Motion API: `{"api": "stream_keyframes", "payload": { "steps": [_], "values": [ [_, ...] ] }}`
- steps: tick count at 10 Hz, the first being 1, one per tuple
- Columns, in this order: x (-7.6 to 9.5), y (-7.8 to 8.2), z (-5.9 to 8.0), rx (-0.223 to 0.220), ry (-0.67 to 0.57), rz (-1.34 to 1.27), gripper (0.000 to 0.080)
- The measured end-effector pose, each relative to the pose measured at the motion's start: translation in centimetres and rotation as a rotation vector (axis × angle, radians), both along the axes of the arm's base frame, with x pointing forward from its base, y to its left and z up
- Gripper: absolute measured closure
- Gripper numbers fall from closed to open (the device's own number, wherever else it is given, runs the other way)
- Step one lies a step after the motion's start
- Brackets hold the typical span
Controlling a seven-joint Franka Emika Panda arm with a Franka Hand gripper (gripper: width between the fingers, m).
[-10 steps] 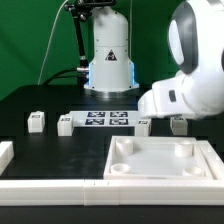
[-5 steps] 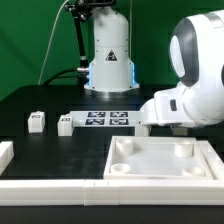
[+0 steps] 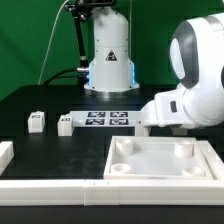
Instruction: Assemble one leg
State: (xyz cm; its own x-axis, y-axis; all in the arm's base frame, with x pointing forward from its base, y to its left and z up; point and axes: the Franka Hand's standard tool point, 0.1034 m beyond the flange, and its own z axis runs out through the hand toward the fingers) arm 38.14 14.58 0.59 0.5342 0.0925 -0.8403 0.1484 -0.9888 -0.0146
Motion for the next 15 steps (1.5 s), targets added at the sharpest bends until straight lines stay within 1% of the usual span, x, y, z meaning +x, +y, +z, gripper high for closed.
{"api": "stream_keyframes", "payload": {
  "steps": [1,2,8,9,10,11,13,14,15],
  "values": [
    [0.0,0.0,0.0,0.000,0.001,0.000,0.0465],
    [0.0,0.0,0.0,0.000,0.001,0.000,0.0515],
    [0.0,0.0,0.0,0.000,0.001,0.000,0.0515],
    [0.1,-0.1,0.3,0.013,0.010,0.009,0.0515],
    [1.0,-0.5,1.8,0.026,0.023,0.013,0.0515],
    [1.8,-0.8,3.3,0.025,0.020,0.009,0.0514],
    [2.6,-1.2,5.6,0.020,0.032,0.007,0.0514],
    [2.9,-1.4,6.4,0.023,0.042,0.008,0.0514],
    [3.3,-1.5,6.7,0.025,0.040,0.006,0.0514]
  ]
}}
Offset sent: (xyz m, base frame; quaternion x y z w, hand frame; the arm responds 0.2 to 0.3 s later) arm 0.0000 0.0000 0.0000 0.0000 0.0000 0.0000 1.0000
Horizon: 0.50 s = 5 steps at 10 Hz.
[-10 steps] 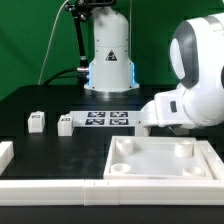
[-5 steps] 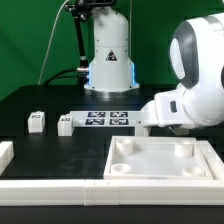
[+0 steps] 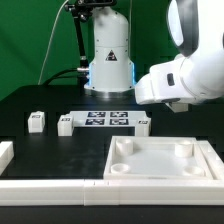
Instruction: Assemble one leg
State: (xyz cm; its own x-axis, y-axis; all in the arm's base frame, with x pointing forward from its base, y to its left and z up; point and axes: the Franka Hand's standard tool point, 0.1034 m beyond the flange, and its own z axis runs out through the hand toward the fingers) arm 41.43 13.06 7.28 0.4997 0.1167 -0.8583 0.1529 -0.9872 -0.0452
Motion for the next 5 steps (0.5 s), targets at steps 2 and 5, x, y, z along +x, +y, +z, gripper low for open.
{"api": "stream_keyframes", "payload": {
  "steps": [2,5],
  "values": [
    [0.3,0.3,-0.5,0.008,-0.047,-0.002,0.0514],
    [2.7,0.5,-0.4,0.057,-0.237,-0.006,0.0514]
  ]
}}
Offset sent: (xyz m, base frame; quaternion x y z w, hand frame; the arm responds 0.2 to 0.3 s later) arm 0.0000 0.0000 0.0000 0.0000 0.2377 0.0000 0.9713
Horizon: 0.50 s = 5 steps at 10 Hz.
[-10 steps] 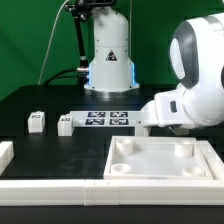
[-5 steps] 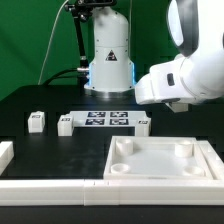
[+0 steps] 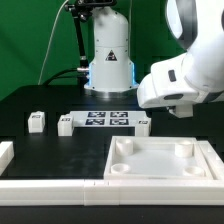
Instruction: Assemble one leg
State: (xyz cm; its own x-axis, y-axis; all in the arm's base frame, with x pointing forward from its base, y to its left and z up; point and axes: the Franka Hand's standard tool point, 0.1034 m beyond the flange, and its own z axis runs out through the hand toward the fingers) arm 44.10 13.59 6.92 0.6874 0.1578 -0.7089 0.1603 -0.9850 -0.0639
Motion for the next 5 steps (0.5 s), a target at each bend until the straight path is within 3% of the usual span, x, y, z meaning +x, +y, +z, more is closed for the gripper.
{"api": "stream_keyframes", "payload": {
  "steps": [5],
  "values": [
    [3.9,-0.9,2.9,0.072,-0.409,-0.020,0.0513]
  ]
}}
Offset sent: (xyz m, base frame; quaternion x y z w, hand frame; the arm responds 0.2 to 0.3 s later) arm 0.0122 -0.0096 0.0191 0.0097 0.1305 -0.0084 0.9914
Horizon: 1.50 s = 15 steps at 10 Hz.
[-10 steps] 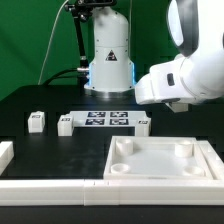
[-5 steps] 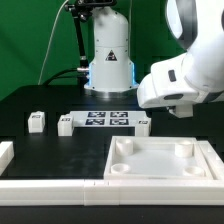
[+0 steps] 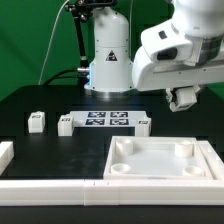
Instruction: Assemble one leg
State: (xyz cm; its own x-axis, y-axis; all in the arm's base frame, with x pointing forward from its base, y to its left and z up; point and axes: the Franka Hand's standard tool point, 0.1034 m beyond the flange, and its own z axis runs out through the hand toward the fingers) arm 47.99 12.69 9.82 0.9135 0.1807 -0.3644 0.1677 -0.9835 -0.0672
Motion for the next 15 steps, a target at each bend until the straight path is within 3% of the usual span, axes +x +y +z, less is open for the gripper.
{"api": "stream_keyframes", "payload": {
  "steps": [4,6,8,12,15],
  "values": [
    [0.5,-0.1,-0.4,0.058,-0.368,-0.010,0.0513],
    [3.2,-0.8,0.3,0.092,-0.532,0.040,0.0513],
    [4.0,-1.1,0.7,0.112,-0.669,0.046,0.0513],
    [4.1,-1.2,0.1,0.110,-0.648,0.075,0.0513],
    [8.9,-1.3,0.4,0.122,-0.696,0.136,0.0513]
  ]
}}
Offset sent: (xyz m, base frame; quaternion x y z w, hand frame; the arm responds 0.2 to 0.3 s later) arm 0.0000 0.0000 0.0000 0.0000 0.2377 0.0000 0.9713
